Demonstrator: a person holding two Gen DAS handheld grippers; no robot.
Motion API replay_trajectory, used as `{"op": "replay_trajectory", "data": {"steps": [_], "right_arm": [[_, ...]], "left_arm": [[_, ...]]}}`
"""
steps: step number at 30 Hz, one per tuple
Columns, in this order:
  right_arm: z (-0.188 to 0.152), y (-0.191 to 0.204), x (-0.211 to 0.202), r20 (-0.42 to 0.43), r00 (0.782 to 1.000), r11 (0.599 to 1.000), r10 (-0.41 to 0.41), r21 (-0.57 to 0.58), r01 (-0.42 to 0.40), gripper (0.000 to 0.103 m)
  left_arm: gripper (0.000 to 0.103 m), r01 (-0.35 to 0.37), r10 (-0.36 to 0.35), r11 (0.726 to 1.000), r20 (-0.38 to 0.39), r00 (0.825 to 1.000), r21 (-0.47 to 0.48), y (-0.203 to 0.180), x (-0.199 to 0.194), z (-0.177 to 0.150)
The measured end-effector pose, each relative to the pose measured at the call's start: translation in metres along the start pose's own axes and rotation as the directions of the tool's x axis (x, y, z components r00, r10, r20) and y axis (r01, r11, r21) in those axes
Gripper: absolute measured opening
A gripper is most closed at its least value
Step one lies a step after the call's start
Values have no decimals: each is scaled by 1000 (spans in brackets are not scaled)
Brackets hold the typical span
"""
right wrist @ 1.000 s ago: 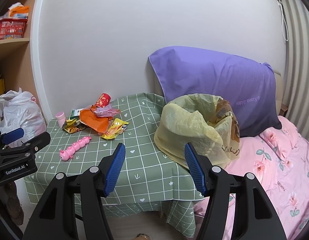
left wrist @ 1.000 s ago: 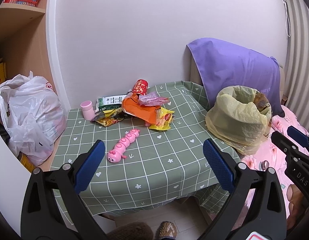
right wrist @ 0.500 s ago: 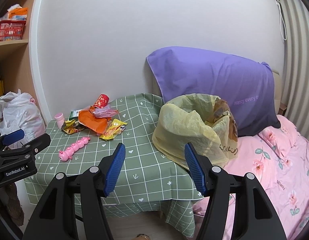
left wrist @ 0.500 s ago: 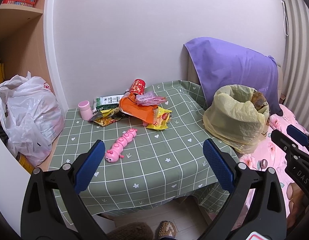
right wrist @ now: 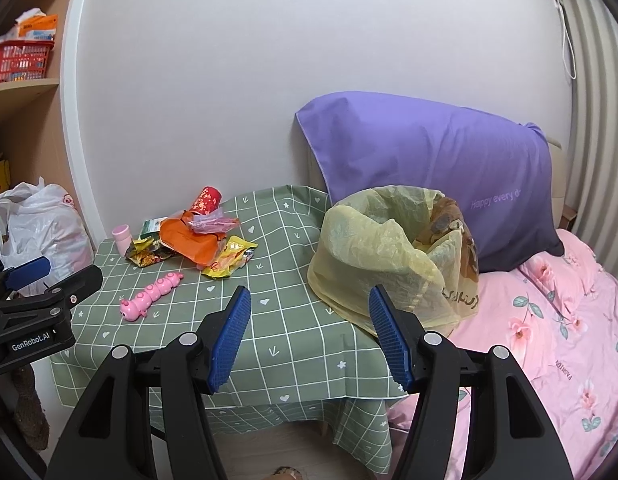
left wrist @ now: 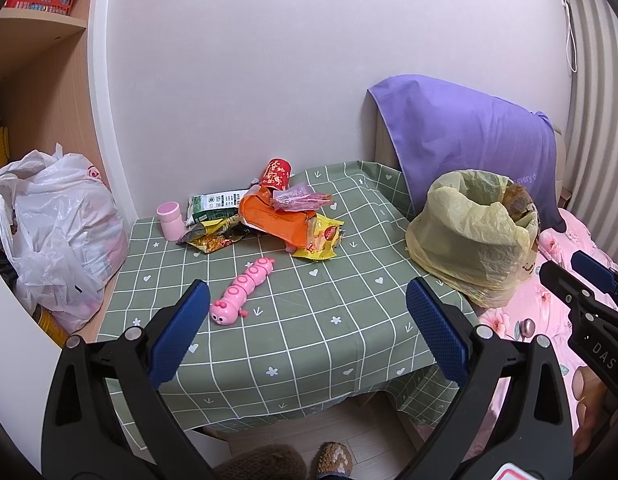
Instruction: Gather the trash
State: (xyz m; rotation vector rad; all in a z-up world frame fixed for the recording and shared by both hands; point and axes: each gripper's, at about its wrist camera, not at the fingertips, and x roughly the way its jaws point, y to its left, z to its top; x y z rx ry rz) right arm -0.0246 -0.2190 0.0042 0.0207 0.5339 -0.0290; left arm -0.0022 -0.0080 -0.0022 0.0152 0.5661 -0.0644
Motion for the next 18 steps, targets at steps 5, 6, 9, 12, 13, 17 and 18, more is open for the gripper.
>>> {"op": "replay_trajectory", "data": {"steps": [5, 6, 9, 12, 13, 17, 18], "right_arm": [[0, 1, 2, -5, 1000, 1000, 5, -4, -5, 58], [0, 2, 2, -6, 1000, 1000, 7, -6, -7, 58], [-1, 4, 4, -10, 1000, 1000, 14, -11, -14, 58], [-1, 5, 6, -15, 1000, 1000, 20, -16, -20, 58], [-1, 5, 6, -15, 1000, 1000, 21, -17, -21, 58], [0, 8, 8, -16, 999, 999, 28, -22, -28, 58], [0, 9, 8, -15, 999, 999, 29, -23, -29, 58]], "left_arm": [[94, -4, 4, 1000, -1, 1000, -5, 2, -1, -1], [94, -5, 5, 1000, -1, 1000, -7, 2, -1, -2], [94, -8, 8, 1000, -5, 1000, -12, 5, 0, -2], [94, -11, 11, 1000, -7, 1000, -17, 6, 0, -3], [94, -13, 13, 1000, -7, 1000, -19, 6, 0, -2], [94, -20, 19, 999, -7, 1000, -26, 8, 0, -2], [94, -21, 21, 999, -7, 1000, -27, 9, 0, -2]]}}
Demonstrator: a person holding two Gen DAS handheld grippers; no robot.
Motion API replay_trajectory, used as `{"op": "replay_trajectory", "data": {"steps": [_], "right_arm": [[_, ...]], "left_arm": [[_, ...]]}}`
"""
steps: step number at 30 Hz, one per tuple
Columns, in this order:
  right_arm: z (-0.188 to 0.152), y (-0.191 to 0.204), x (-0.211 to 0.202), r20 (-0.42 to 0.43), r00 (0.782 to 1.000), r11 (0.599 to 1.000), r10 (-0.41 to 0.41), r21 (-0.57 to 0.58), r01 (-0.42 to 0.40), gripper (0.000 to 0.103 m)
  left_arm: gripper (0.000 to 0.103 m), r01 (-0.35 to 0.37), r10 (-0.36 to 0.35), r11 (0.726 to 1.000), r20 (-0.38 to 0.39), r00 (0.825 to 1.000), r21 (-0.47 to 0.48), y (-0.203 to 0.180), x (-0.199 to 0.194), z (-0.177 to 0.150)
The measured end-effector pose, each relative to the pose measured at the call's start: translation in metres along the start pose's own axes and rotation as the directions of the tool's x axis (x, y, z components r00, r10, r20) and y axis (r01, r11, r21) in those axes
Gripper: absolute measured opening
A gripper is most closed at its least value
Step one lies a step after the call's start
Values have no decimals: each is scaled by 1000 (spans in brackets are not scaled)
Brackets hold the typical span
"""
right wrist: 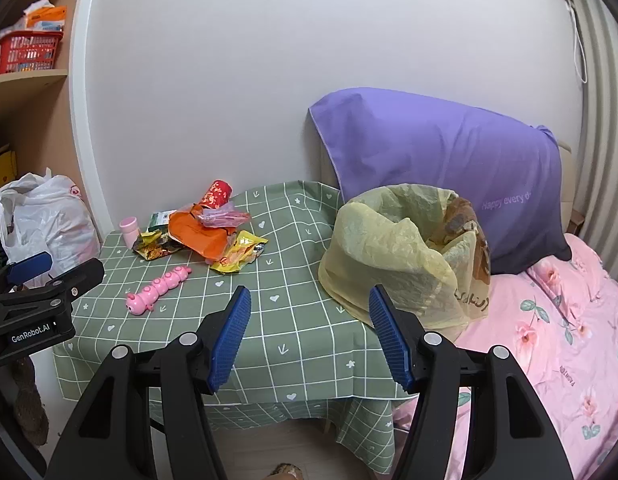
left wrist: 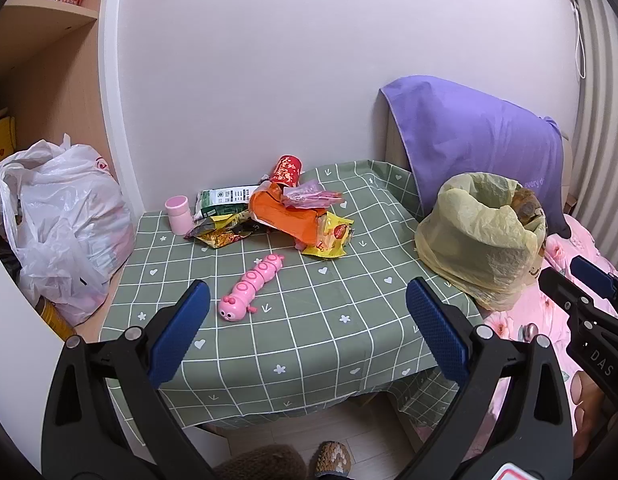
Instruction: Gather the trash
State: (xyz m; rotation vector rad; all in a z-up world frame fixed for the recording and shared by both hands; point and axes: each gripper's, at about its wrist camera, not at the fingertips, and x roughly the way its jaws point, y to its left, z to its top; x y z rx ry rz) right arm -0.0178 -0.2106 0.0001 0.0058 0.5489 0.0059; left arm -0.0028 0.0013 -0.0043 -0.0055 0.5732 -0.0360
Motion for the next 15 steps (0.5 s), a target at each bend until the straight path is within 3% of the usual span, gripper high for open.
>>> {"op": "replay_trajectory", "data": {"steps": [15], "right_arm": [[7, 4, 11, 0, 1000, 1000, 12, -18, -12, 58]], "left_arm": [[94, -23, 23, 999, 9, 1000, -31, 14, 7, 10]]}}
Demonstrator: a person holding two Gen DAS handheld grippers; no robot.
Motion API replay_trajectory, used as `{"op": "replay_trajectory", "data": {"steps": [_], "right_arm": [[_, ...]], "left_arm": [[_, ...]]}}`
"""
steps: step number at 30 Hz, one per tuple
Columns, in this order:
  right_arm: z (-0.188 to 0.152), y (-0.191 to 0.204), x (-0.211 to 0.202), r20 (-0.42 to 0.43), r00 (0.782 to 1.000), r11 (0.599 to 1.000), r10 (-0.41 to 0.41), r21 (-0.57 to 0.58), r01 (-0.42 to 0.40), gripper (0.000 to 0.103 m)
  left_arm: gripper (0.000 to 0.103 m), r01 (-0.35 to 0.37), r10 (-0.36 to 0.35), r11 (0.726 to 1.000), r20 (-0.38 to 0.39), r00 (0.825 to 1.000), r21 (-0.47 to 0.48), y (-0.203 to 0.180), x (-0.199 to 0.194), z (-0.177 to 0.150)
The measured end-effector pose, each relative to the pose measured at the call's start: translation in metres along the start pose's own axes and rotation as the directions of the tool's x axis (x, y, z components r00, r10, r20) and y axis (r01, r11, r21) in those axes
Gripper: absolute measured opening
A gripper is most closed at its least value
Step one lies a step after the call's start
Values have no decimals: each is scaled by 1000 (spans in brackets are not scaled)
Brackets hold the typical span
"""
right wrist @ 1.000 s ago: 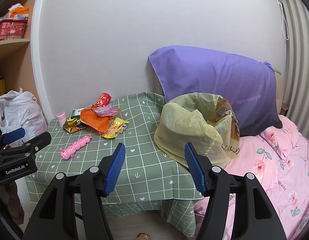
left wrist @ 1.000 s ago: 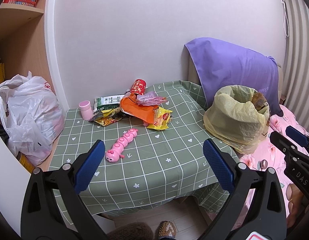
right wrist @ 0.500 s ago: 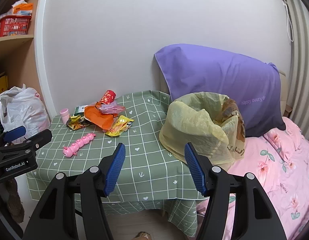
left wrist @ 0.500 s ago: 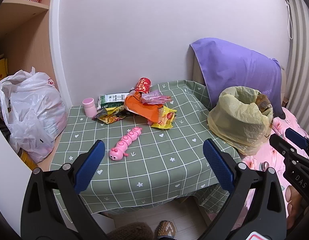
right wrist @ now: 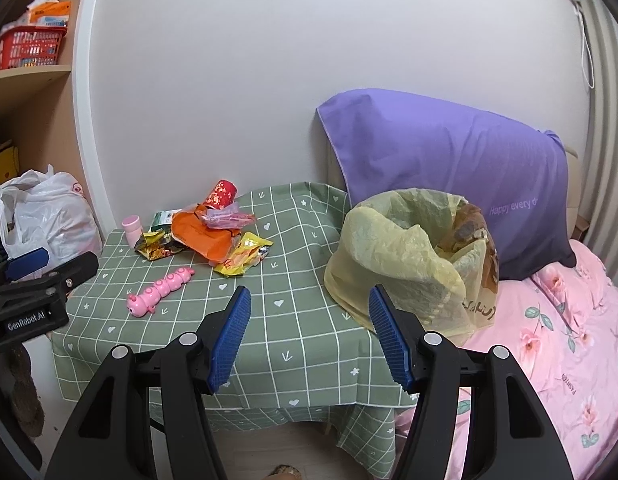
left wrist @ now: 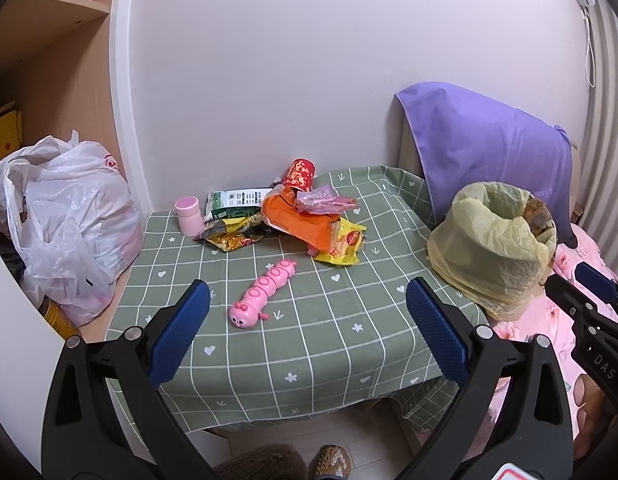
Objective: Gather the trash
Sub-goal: 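Reach the left tool to the red paper cup and close on it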
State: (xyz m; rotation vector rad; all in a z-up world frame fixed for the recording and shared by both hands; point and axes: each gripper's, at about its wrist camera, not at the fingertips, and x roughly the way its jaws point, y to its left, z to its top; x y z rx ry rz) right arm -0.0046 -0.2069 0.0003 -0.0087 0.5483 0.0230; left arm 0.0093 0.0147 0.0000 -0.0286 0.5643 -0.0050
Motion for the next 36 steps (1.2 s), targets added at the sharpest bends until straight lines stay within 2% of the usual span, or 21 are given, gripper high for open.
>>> {"op": "replay_trajectory", "data": {"steps": [5, 14, 19, 23, 30, 36], "right_arm": [[12, -1, 14, 8, 1000, 1000, 9, -7, -9, 58], [36, 13, 73, -12, 997, 995, 83, -63, -83, 58], [50, 20, 114, -27, 991, 987, 130, -93, -132, 58], [62, 17, 141, -20, 987, 982, 159, -97, -160, 58], [74, 6, 190, -28, 977, 974, 210, -75, -212, 58], [76, 2, 221, -50, 967, 967, 248, -49, -250, 58]], "left_arm": [[94, -26, 27, 999, 40, 999, -27, 19, 10, 15], [94, -23, 19, 990, -28, 999, -140, 74, 75, 26], [94, 7, -13, 991, -46, 999, -136, 76, 111, 38], [94, 41, -46, 988, -29, 999, -148, 76, 131, 53], [94, 4, -23, 983, -103, 994, -184, 86, 171, 75], [94, 13, -44, 977, -140, 989, -211, 86, 193, 86]]}}
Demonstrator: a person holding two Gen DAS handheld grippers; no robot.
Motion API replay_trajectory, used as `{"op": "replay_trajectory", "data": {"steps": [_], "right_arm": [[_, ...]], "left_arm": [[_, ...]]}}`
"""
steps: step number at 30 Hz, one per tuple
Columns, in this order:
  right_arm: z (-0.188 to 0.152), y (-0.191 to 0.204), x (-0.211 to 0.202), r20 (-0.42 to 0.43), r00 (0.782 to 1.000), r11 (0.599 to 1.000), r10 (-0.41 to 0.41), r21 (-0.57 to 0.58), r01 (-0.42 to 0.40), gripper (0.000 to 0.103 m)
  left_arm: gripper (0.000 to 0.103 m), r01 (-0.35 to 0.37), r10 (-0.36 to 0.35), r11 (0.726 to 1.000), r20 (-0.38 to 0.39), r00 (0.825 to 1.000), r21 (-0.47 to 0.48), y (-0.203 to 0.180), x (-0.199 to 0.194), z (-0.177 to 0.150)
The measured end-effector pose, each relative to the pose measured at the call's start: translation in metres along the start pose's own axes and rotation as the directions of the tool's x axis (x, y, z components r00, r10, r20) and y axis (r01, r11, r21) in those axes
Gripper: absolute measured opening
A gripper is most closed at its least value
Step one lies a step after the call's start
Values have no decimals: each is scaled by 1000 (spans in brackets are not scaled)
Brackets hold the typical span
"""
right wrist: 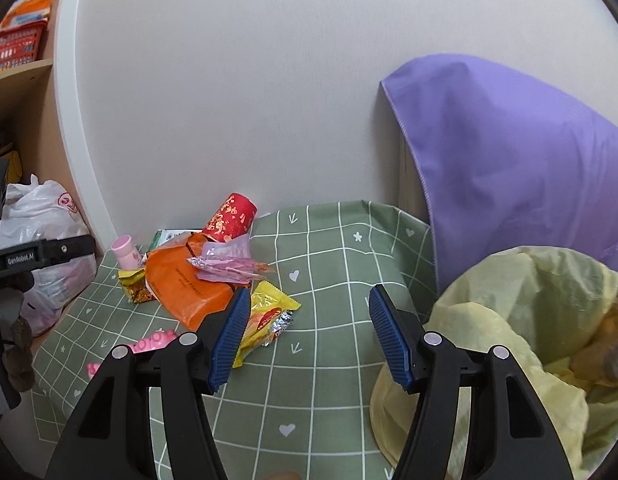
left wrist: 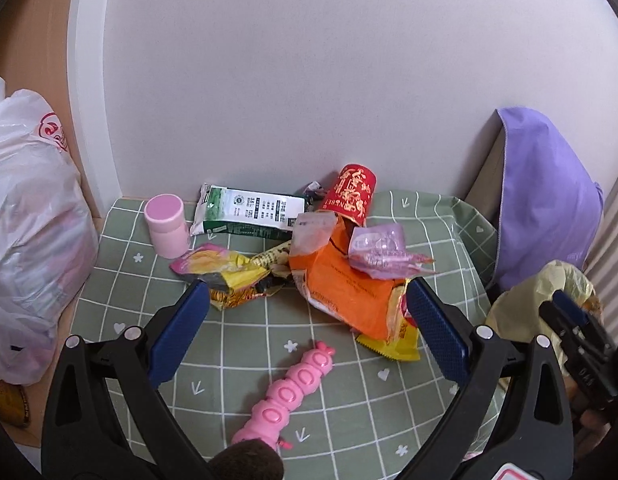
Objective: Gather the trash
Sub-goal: 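Reach the left tool to the red paper cup and close on it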
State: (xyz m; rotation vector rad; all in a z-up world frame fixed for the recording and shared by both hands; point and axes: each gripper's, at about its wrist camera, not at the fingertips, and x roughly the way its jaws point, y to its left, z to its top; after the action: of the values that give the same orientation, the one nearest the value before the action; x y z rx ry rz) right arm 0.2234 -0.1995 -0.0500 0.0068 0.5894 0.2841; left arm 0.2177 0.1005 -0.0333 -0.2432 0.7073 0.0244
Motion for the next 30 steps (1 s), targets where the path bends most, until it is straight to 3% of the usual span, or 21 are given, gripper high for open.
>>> {"op": "replay_trajectory", "data": {"steps": [4, 8, 11, 15, 19, 22, 23, 25, 28, 30], "right_arm": [[0, -3, 11, -2, 1000, 1000, -7, -6, 7, 58], [-1, -10, 26, -23, 1000, 999, -12, 39, 12, 58], [-1, -11, 35, -32, 999, 998, -28, 62, 30, 58], [6, -7, 41, -31, 996, 995, -85, 57, 87, 58], [17, -5, 49, -29, 990, 989, -135, 52, 136, 58], [21, -6, 56, -40, 987, 985, -158, 64, 160, 58], [22, -6, 59, -46, 987, 985, -154, 73, 157, 58], [23, -4, 66, -56, 989, 987, -134, 77, 138, 58], [23, 9, 82, -85, 994, 997, -63, 47, 67, 58], [23, 18, 94, -99, 995, 999, -14, 37, 18, 58]], "left_arm": [[94, -70, 70, 998, 25, 997, 6, -5, 9, 7], [94, -133, 133, 991, -29, 991, -6, -12, 28, 15], [94, -100, 102, 994, -43, 994, 35, -17, 44, 21], [93, -19, 27, 986, -47, 999, 166, -26, 70, 38], [82, -10, 13, 974, -15, 1000, 227, -32, 92, 62], [78, 17, -7, 969, -42, 999, 246, -34, 121, 79], [79, 25, -12, 967, -54, 998, 255, -36, 129, 83], [94, 51, -30, 960, -81, 996, 277, -39, 148, 88], [94, 54, -24, 948, -98, 995, 313, -38, 165, 89], [94, 93, -59, 958, -130, 990, 273, -26, 173, 94]]}}
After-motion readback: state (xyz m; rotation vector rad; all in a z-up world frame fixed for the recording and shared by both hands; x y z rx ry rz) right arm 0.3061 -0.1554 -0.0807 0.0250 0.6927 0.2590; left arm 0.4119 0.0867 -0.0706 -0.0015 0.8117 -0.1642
